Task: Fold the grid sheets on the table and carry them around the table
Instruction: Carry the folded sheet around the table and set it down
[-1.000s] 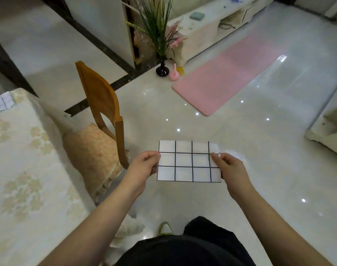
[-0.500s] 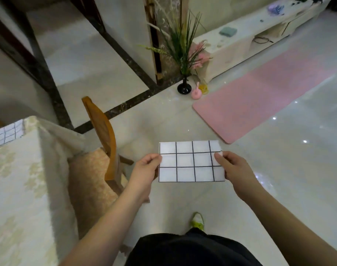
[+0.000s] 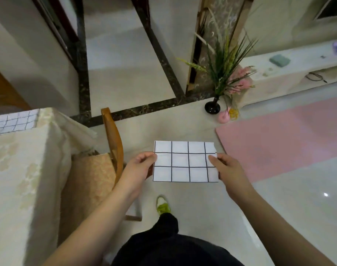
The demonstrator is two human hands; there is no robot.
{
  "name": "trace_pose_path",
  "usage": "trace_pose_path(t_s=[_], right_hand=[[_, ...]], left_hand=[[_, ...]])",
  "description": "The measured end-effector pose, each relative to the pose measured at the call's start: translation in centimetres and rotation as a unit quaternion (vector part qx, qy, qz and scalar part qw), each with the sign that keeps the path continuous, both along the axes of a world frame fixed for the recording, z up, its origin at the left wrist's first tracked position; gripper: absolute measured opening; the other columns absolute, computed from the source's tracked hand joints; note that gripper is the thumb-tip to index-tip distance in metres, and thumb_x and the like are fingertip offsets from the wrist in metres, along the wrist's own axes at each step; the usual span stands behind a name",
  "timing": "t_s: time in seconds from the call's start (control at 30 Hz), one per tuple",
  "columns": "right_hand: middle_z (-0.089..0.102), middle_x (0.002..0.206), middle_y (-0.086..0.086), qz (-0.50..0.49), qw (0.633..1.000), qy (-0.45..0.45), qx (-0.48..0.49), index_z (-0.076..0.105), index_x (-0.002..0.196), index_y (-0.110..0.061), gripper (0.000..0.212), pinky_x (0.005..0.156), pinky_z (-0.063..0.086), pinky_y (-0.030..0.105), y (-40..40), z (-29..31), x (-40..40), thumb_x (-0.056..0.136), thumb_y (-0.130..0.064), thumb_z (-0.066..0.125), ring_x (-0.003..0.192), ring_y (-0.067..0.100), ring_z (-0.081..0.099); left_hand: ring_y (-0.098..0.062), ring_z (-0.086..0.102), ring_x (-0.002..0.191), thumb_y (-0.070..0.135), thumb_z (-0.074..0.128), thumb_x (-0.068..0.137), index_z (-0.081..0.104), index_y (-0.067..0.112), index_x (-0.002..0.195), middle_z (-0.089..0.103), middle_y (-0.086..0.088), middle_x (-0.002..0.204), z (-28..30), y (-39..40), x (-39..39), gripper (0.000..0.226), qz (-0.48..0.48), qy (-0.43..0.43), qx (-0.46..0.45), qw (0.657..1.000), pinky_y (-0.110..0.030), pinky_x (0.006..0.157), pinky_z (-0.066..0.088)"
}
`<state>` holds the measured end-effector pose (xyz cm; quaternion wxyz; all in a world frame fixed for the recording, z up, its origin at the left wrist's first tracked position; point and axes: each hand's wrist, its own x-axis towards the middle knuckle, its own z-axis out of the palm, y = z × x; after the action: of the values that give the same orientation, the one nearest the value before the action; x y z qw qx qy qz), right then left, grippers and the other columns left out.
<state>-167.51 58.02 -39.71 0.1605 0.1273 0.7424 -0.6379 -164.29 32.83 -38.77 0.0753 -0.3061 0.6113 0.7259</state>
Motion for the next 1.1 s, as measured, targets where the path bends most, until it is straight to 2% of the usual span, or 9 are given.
trace_pose_path(t_s=[0.1,0.17,0.33,0.4,0.5,0.67,0.8,0.97,1.1], right_hand=[[0.057,0.098,0.035,0.032,0.999,-0.005,0.021,0.067,0.091,-0.010,0.046,0.074,0.052,0.055,-2.9,0.2,-5.6,0.074,-0.052,0.067,0.076,0.022,0.052],[0.063,0.095,0.029,0.040,0.999,-0.008,0.020,0.070,0.091,-0.013,0.040,0.071,0.048,0.043,-5.1,0.9,-9.0,0.075,-0.050,0.068,0.075,0.023,0.054],[0.070,0.080,0.005,0.064,0.998,0.016,0.012,0.072,0.089,-0.013,0.013,0.064,0.043,0.028,-9.6,2.4,-15.9,0.091,-0.023,0.065,0.070,0.013,0.058],[0.070,0.080,0.012,0.083,0.996,0.014,0.011,0.072,0.089,-0.011,0.013,0.064,0.047,0.032,-11.0,2.5,-18.0,0.092,-0.022,0.065,0.071,0.018,0.060],[0.074,0.090,0.015,0.098,0.995,-0.003,0.001,0.072,0.088,-0.011,0.012,0.082,0.055,0.050,-12.8,2.3,-21.4,0.092,-0.019,0.065,0.084,0.031,0.068],[0.074,0.092,0.014,0.132,0.991,-0.008,-0.003,0.073,0.089,-0.013,0.012,0.086,0.055,0.046,-15.7,1.4,-28.0,0.093,-0.019,0.064,0.087,0.028,0.070],[0.075,0.093,0.012,0.174,0.985,-0.011,-0.017,0.073,0.093,-0.011,0.012,0.090,0.055,0.052,-18.2,0.2,-34.6,0.093,-0.018,0.063,0.092,0.032,0.070],[0.076,0.093,0.004,0.249,0.968,-0.004,-0.013,0.073,0.097,-0.016,0.013,0.088,0.056,0.048,-21.1,0.7,-42.9,0.094,-0.023,0.063,0.091,0.023,0.071],[0.072,0.088,0.011,0.283,0.959,0.021,0.004,0.073,0.084,-0.021,0.011,0.079,0.054,0.045,-23.8,0.9,-49.1,0.090,-0.028,0.068,0.083,0.026,0.067]], left_hand=[[-0.019,0.064,0.080,0.010,0.061,0.093,0.069,0.007,0.093,0.070,-0.009,0.087,0.1,-2.4,-4.1,0.008,0.030,0.007,-0.002,1.000,-0.025,0.068,0.052],[-0.017,0.064,0.077,0.013,0.062,0.092,0.070,0.008,0.092,0.071,-0.008,0.087,0.5,-4.2,-6.3,0.009,0.045,0.005,-0.016,0.999,-0.023,0.064,0.051],[-0.014,0.070,0.085,0.021,0.061,0.094,0.073,0.015,0.096,0.075,0.000,0.089,2.3,-8.1,-10.5,0.013,0.048,0.018,-0.051,0.997,-0.026,0.076,0.054],[-0.015,0.069,0.090,0.025,0.061,0.094,0.073,0.019,0.097,0.074,0.003,0.091,2.6,-9.5,-12.0,0.014,0.061,0.013,-0.056,0.996,-0.031,0.081,0.053],[-0.016,0.067,0.096,0.027,0.063,0.092,0.074,0.021,0.095,0.074,0.003,0.096,2.3,-11.0,-14.5,0.012,0.088,0.005,-0.075,0.993,-0.038,0.091,0.053],[-0.023,0.068,0.097,0.018,0.062,0.093,0.072,0.011,0.099,0.074,-0.008,0.098,1.7,-13.1,-19.5,0.013,0.123,0.021,-0.080,0.989,-0.021,0.078,0.054],[-0.023,0.068,0.092,0.016,0.061,0.094,0.071,0.008,0.100,0.073,-0.014,0.097,1.0,-14.8,-24.4,0.015,0.151,0.014,-0.099,0.983,-0.025,0.079,0.056],[-0.019,0.071,0.089,0.020,0.060,0.094,0.072,0.014,0.092,0.075,-0.004,0.089,0.8,-16.1,-30.4,0.013,0.195,-0.021,-0.101,0.975,-0.027,0.078,0.056],[-0.014,0.069,0.078,0.017,0.063,0.093,0.072,0.013,0.089,0.074,-0.003,0.082,1.3,-17.2,-34.6,0.011,0.251,-0.025,-0.122,0.960,-0.021,0.068,0.054]])
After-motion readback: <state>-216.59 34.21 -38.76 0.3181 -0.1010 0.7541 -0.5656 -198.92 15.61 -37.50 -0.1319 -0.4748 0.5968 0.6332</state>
